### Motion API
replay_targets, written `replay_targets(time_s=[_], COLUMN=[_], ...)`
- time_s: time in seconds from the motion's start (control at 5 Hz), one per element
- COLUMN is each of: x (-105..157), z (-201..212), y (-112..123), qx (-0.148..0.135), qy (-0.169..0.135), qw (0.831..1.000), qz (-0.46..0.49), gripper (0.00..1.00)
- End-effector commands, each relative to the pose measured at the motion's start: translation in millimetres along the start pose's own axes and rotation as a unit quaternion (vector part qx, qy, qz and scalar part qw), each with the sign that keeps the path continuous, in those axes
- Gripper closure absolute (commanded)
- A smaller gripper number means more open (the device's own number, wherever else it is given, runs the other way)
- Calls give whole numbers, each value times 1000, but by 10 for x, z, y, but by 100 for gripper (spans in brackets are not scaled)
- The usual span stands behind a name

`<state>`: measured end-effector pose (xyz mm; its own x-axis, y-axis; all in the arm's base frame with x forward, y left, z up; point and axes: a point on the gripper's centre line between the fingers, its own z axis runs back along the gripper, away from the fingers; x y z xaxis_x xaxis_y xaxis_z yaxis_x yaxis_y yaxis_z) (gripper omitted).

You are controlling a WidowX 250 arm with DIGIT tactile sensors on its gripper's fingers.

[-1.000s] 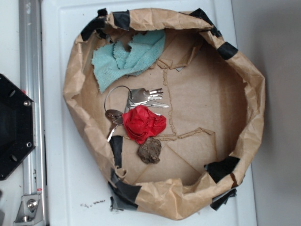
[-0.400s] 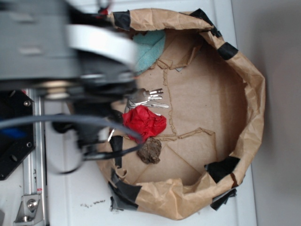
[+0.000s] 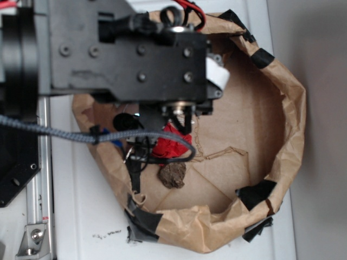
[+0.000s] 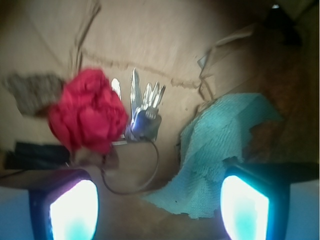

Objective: Grab the blue cloth.

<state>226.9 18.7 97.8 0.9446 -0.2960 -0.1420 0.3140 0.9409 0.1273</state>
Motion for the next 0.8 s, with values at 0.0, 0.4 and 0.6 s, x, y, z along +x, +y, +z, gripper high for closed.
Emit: replay_targets(time_s=[0.0,0.4,0.6], x=[14,-135,-256], z=[-322,-484,-410], y=[58,283,454], qx=[50,34,31], qy=[-20,-47,-51], qw=[995,990,991], qz=[-81,-126,-116], gripper=[0,0,0])
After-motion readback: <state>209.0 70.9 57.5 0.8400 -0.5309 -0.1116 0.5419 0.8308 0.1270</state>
